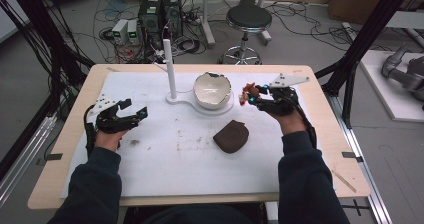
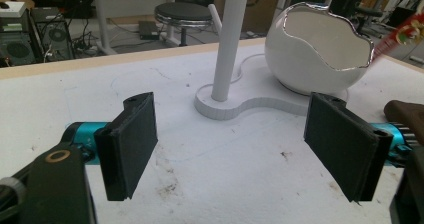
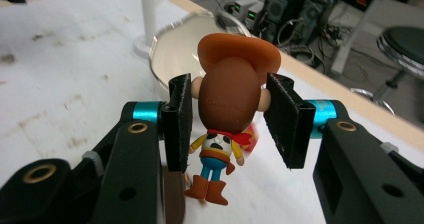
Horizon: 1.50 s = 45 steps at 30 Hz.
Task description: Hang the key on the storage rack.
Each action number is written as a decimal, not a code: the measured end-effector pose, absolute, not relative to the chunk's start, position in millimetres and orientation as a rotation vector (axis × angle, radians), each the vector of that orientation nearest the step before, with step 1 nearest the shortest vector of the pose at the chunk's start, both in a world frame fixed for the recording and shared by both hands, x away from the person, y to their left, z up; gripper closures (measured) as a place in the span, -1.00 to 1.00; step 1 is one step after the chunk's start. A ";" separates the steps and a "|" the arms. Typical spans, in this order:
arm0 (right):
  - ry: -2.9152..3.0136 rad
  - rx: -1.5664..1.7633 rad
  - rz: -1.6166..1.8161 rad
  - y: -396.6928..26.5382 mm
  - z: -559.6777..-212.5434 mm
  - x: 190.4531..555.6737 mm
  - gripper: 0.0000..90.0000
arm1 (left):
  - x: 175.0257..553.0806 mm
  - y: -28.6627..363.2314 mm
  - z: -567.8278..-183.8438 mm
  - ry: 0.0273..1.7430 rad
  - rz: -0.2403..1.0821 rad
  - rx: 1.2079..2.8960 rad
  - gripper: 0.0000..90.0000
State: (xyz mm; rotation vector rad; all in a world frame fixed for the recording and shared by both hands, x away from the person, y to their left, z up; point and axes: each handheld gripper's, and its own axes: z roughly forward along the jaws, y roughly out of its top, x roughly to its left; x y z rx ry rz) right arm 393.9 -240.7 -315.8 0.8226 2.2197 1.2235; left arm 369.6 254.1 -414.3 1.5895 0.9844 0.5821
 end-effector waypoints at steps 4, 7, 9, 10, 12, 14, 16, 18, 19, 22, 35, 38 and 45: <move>2.236 0.754 1.256 -213.6 -298.7 406.1 0.26 | 369.7 254.7 -414.4 0.989 0.584 1.583 -0.53; 2.257 0.705 1.267 -192.0 -288.1 414.9 0.26 | 369.6 255.9 -414.3 0.992 0.584 1.579 -0.53; 2.269 0.680 1.292 -178.0 -281.6 419.5 0.26 | 370.0 256.6 -414.6 0.992 0.583 1.578 -0.53; 2.270 0.661 1.300 -170.7 -278.6 421.2 0.26 | 370.0 257.0 -414.7 0.993 0.583 1.580 -0.53; 2.278 0.632 1.332 -156.2 -273.8 424.8 0.26 | 370.1 257.2 -414.8 0.992 0.580 1.578 -0.53; 2.295 0.600 1.329 -140.7 -269.9 428.4 0.26 | 370.2 257.1 -414.8 0.993 0.579 1.574 -0.53; 2.305 0.568 1.331 -125.9 -267.1 432.3 0.26 | 370.1 257.3 -414.8 0.995 0.578 1.570 -0.53; 2.316 0.542 1.319 -112.8 -263.4 437.0 0.26 | 370.2 258.0 -414.7 0.994 0.578 1.570 -0.53; 2.319 0.533 1.314 -106.8 -261.4 439.2 0.26 | 370.3 258.3 -414.8 0.994 0.578 1.569 -0.53; 2.341 0.524 1.296 -90.1 -254.9 445.4 0.26 | 370.4 258.6 -415.0 0.996 0.577 1.567 -0.53; 2.365 0.486 1.325 -37.1 -245.3 465.0 0.25 | 370.4 259.1 -415.1 0.996 0.571 1.565 -0.53; 2.367 0.487 1.341 -30.7 -244.7 467.9 0.25 | 370.5 259.3 -415.1 0.996 0.570 1.563 -0.53; 2.343 0.546 1.267 -25.0 -247.6 473.4 0.25 | 370.5 260.6 -415.2 0.998 0.568 1.558 -0.53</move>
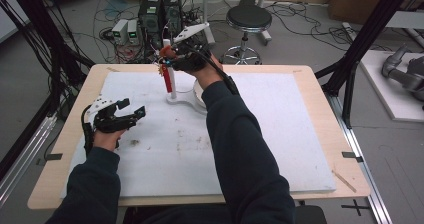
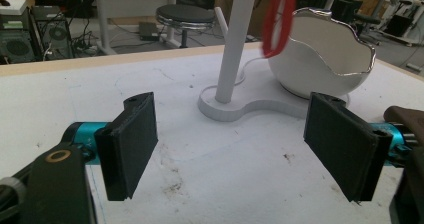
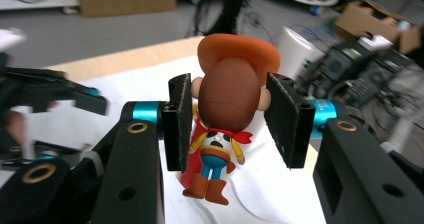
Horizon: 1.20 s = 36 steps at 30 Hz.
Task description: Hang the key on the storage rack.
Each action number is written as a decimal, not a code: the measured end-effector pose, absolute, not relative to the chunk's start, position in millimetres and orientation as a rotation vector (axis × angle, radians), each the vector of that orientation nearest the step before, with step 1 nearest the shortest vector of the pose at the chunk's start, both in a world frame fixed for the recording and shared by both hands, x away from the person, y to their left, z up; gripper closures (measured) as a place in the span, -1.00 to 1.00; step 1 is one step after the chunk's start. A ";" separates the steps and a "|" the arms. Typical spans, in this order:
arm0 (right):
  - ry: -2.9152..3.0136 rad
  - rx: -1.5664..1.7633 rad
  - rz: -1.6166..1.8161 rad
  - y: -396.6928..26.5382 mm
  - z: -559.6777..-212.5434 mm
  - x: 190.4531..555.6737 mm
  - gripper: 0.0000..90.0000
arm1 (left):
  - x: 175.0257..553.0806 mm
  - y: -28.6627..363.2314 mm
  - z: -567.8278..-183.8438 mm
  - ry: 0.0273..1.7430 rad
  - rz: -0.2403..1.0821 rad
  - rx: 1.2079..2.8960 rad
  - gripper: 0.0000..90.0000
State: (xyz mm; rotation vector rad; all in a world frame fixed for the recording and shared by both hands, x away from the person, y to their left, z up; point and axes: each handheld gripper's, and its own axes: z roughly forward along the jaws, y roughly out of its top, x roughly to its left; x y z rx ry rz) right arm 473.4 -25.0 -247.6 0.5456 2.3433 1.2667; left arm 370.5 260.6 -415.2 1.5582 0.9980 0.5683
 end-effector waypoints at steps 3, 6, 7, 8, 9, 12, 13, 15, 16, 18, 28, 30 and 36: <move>2.337 0.587 1.260 -29.4 -250.8 477.7 0.25 | 370.3 261.3 -415.1 1.002 0.571 1.555 -0.53; 2.339 0.620 1.241 -36.3 -255.6 479.5 0.25 | 370.6 261.8 -415.5 1.003 0.570 1.552 -0.53; 2.343 0.631 1.227 -38.8 -257.6 480.2 0.25 | 370.7 261.8 -415.6 1.003 0.570 1.554 -0.53; 2.348 0.641 1.212 -41.5 -260.0 481.1 0.25 | 370.6 261.7 -415.5 1.002 0.570 1.554 -0.53; 2.350 0.654 1.207 -44.4 -262.6 482.0 0.25 | 370.5 261.5 -415.5 1.001 0.569 1.554 -0.53; 2.376 0.666 1.195 -53.7 -270.5 483.4 0.25 | 370.2 261.7 -415.2 1.001 0.571 1.554 -0.53; 2.382 0.664 1.190 -58.2 -274.0 482.8 0.25 | 370.2 261.8 -415.2 1.002 0.571 1.554 -0.53; 2.391 0.663 1.186 -65.1 -279.0 481.8 0.24 | 370.4 261.7 -415.6 1.004 0.567 1.553 -0.53; 2.396 0.668 1.186 -69.4 -281.8 480.9 0.22 | 370.3 261.7 -415.5 1.002 0.568 1.555 -0.53; 2.398 0.684 1.193 -80.9 -287.6 478.1 0.19 | 369.8 261.3 -415.0 1.001 0.568 1.554 -0.53; 2.311 0.800 1.245 -177.4 -318.5 441.0 -0.04 | 367.9 258.0 -413.6 0.991 0.572 1.567 -0.51; 2.295 0.824 1.234 -197.6 -326.7 428.5 -0.09 | 367.7 257.5 -413.6 0.989 0.575 1.567 -0.51; 2.206 0.938 1.230 -255.0 -352.5 395.2 -0.39 | 366.7 256.1 -412.2 0.980 0.572 1.552 -0.51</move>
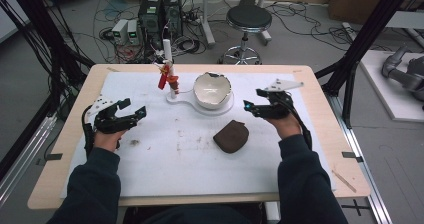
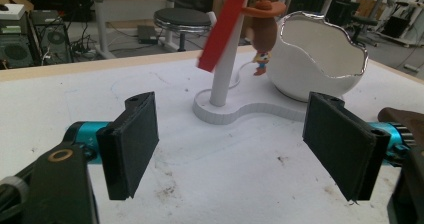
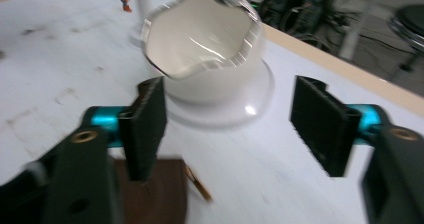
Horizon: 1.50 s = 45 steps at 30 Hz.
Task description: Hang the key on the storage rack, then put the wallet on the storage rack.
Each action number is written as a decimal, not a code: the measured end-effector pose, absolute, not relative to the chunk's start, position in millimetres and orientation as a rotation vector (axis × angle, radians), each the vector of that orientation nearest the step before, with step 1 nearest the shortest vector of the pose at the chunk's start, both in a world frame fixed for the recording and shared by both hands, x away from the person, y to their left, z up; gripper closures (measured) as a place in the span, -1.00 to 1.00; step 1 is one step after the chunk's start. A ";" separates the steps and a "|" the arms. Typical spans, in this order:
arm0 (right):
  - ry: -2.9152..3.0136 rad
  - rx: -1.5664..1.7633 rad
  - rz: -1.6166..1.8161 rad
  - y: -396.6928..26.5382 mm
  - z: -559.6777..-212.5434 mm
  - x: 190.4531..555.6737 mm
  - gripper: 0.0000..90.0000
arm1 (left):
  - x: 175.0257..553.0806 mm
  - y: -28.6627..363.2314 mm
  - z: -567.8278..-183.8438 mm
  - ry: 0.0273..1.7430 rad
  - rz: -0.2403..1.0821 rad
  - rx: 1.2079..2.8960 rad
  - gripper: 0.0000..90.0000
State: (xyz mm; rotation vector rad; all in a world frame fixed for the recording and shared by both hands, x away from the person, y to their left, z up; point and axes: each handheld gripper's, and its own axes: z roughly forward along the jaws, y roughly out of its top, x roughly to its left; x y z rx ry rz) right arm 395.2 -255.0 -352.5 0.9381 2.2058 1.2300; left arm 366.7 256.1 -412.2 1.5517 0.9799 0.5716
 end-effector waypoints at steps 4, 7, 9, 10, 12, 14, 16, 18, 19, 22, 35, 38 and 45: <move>2.120 1.012 1.254 -286.8 -369.0 381.1 -0.47 | 366.3 255.0 -411.6 0.972 0.566 1.551 -0.53; 2.081 1.052 1.250 -302.3 -381.0 374.2 -0.51 | 365.9 255.0 -411.6 0.974 0.556 1.558 -0.54; 2.072 1.071 1.233 -309.7 -388.3 372.5 -0.51 | 365.7 254.0 -411.6 0.976 0.554 1.558 -0.54; 2.079 1.079 1.222 -312.6 -391.1 373.3 -0.51 | 365.7 253.9 -411.7 0.974 0.555 1.563 -0.54; 2.076 1.110 1.209 -316.4 -394.8 374.6 -0.51 | 365.9 252.6 -412.4 0.976 0.552 1.563 -0.54; 2.076 1.127 1.205 -318.3 -397.2 375.9 -0.51 | 366.3 252.0 -413.0 0.973 0.546 1.571 -0.54; 2.078 1.129 1.198 -318.9 -397.9 375.9 -0.51 | 366.4 251.3 -413.3 0.971 0.547 1.578 -0.53; 2.082 1.129 1.199 -318.2 -397.9 374.8 -0.51 | 366.1 250.7 -413.0 0.968 0.544 1.581 -0.53; 2.084 1.123 1.195 -317.7 -397.8 374.2 -0.51 | 365.8 250.5 -412.8 0.968 0.546 1.582 -0.53; 2.088 1.118 1.192 -317.3 -397.6 372.2 -0.51 | 366.4 249.5 -413.3 0.968 0.546 1.581 -0.53; 2.168 1.120 1.162 -309.1 -407.1 371.0 -0.51 | 367.6 247.3 -414.9 0.964 0.538 1.596 -0.52; 2.224 1.099 1.143 -302.7 -411.5 372.7 -0.50 | 367.3 245.8 -415.0 0.961 0.537 1.613 -0.52; 2.355 1.040 1.177 -280.0 -421.8 375.4 -0.38 | 364.4 238.5 -415.3 0.945 0.535 1.627 -0.51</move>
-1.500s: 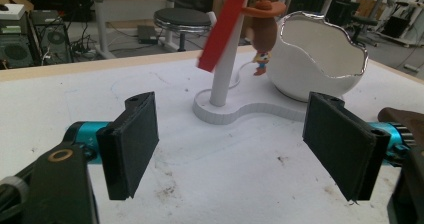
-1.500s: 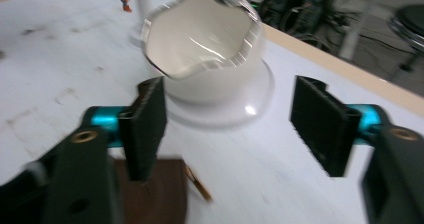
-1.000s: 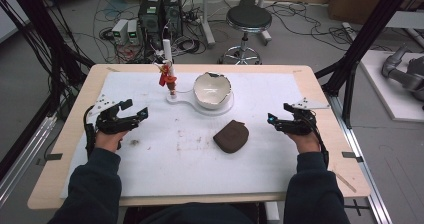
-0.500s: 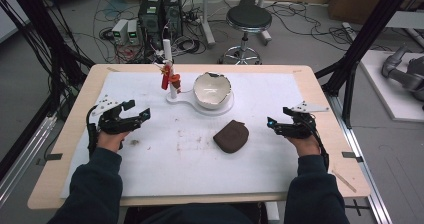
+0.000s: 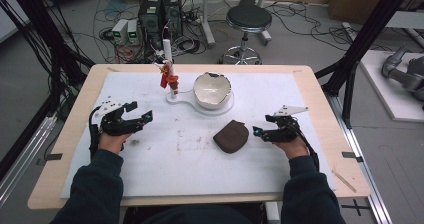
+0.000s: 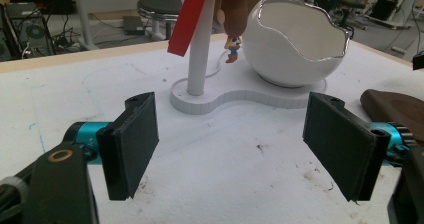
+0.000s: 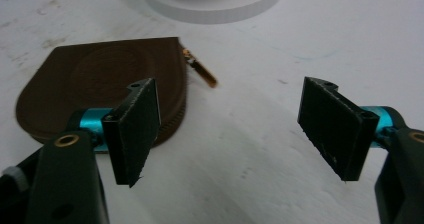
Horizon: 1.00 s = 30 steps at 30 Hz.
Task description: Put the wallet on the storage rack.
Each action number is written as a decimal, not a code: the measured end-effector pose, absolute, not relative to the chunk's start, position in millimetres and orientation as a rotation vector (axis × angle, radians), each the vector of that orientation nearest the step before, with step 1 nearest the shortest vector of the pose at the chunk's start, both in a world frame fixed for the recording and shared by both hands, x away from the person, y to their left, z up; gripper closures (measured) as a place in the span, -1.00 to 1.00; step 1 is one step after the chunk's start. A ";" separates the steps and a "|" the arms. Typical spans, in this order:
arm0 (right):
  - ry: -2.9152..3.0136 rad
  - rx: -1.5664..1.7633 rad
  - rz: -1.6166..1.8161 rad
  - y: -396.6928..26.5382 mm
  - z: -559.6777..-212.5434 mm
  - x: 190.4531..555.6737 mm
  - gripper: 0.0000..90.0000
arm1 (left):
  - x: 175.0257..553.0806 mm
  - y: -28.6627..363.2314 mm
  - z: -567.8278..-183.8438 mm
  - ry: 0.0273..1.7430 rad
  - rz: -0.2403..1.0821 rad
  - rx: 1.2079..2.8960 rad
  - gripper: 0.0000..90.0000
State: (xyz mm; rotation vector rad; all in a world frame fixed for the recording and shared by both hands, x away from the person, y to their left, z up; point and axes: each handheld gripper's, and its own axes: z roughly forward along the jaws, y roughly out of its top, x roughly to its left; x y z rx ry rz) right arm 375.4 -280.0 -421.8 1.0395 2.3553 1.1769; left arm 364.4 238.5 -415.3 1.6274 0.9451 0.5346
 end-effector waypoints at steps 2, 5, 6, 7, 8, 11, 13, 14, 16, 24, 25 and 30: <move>2.364 1.023 1.175 -276.1 -422.4 375.7 -0.31 | 364.8 237.9 -415.8 0.943 0.535 1.634 -0.50; 2.385 0.964 1.206 -263.4 -422.5 376.7 -0.11 | 365.8 234.6 -417.4 0.937 0.523 1.648 -0.50; 2.398 0.964 1.211 -260.9 -423.3 377.9 -0.11 | 365.7 233.3 -417.7 0.934 0.519 1.653 -0.50; 2.423 0.972 1.226 -257.7 -425.5 380.4 -0.14 | 365.6 232.2 -417.8 0.929 0.516 1.659 -0.49; 2.442 0.978 1.230 -255.4 -427.3 382.4 -0.18 | 365.5 231.3 -417.8 0.924 0.513 1.663 -0.48; 2.518 0.995 1.232 -248.5 -436.4 387.4 -0.27 | 365.0 228.0 -418.0 0.910 0.507 1.678 -0.46; 2.548 1.030 1.245 -248.7 -438.7 389.0 -0.20 | 364.8 226.5 -418.3 0.908 0.502 1.684 -0.46; 2.567 1.024 1.257 -249.8 -438.5 389.3 -0.05 | 364.9 225.7 -418.8 0.910 0.500 1.680 -0.46; 2.594 1.043 1.274 -249.9 -438.3 388.2 0.06 | 365.3 225.8 -419.1 0.907 0.499 1.689 -0.46; 2.612 1.069 1.308 -253.9 -442.8 391.2 -0.25 | 365.2 225.2 -419.7 0.910 0.483 1.688 -0.45; 2.630 1.079 1.316 -254.4 -444.0 391.8 -0.31 | 365.4 225.5 -419.7 0.909 0.485 1.689 -0.45; 2.688 1.071 1.358 -253.2 -445.9 391.7 -0.41 | 365.6 225.6 -420.0 0.911 0.480 1.694 -0.44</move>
